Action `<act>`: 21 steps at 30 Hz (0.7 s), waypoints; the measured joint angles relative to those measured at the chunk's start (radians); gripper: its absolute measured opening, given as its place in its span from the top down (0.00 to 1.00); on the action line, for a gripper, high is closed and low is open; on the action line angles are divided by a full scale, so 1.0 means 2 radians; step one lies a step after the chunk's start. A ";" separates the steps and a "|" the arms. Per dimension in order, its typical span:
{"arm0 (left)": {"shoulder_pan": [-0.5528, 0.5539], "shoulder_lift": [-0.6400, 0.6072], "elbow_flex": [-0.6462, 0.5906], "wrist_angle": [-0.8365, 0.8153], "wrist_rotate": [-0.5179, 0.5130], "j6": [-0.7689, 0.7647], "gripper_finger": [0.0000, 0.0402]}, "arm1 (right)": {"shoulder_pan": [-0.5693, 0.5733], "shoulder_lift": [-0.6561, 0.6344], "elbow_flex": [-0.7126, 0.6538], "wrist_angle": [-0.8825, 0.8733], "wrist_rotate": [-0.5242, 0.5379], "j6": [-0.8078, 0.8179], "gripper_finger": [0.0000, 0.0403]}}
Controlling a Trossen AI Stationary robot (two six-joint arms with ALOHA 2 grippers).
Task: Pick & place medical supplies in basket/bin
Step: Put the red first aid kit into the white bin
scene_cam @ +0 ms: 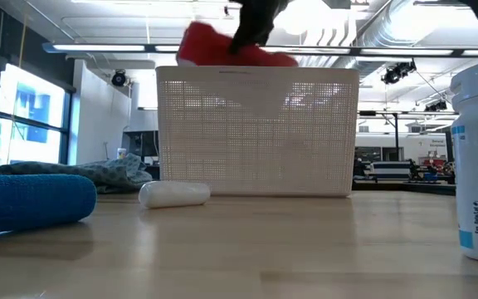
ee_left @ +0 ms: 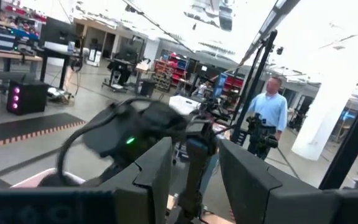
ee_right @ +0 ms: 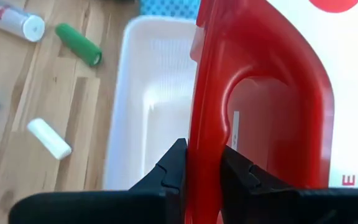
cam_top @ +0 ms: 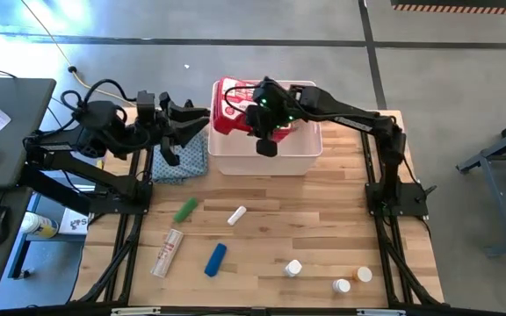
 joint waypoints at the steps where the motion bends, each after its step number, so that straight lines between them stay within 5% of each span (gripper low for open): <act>1: 0.000 -0.001 0.000 0.001 0.000 0.000 0.58 | -0.004 0.006 0.000 -0.001 -0.008 -0.004 0.88; 21: 0.000 -0.014 0.000 -0.011 -0.022 -0.009 0.58 | -0.028 0.096 0.000 -0.013 -0.053 -0.022 0.88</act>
